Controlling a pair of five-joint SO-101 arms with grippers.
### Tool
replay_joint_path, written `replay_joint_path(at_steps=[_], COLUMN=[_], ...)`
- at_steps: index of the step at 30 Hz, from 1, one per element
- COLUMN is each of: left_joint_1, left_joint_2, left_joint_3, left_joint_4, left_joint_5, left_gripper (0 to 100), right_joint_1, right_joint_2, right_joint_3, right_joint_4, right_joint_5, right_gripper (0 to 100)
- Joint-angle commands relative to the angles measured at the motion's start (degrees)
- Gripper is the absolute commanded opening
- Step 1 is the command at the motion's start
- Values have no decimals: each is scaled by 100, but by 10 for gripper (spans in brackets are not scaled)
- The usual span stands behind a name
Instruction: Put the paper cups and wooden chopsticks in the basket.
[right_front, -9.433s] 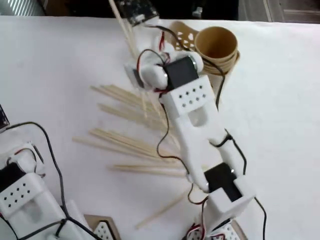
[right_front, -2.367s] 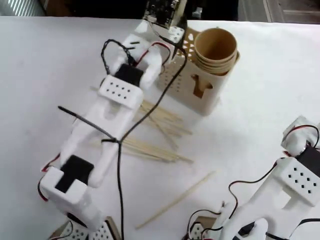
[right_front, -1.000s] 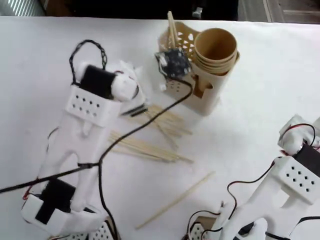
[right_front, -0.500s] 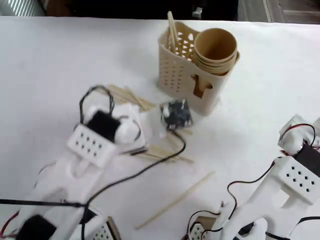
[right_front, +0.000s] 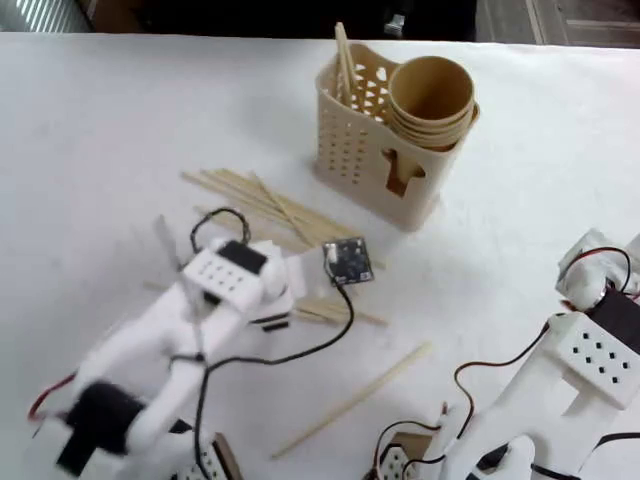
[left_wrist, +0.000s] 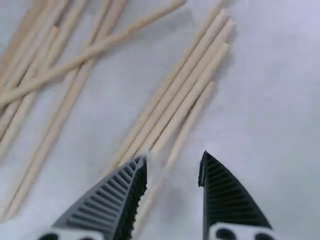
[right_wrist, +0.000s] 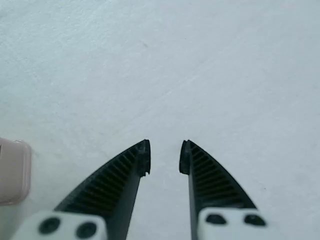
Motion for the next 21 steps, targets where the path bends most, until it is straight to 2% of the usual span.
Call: replay_joint_path(at_steps=[1,6,17,21], left_joint_1=[-4,-22,154,295], left_joint_2=[716,1226,1657,1640], left_joint_3=[-651,-1231,-1468,-1468], left_joint_4=[-70,308,536,835], left_joint_5=[-70,-352,-378,-343], left_gripper=[184,182,24,23], right_joint_1=[-4,-4,-4,-4], right_joint_2=[-75,-75,-75,-75], right_joint_3=[-26,-26,-26,-26], right_joint_4=[-110,-110,-110,-110], right_joint_5=[0,149,176,176], right_gripper=[108,108,108,108])
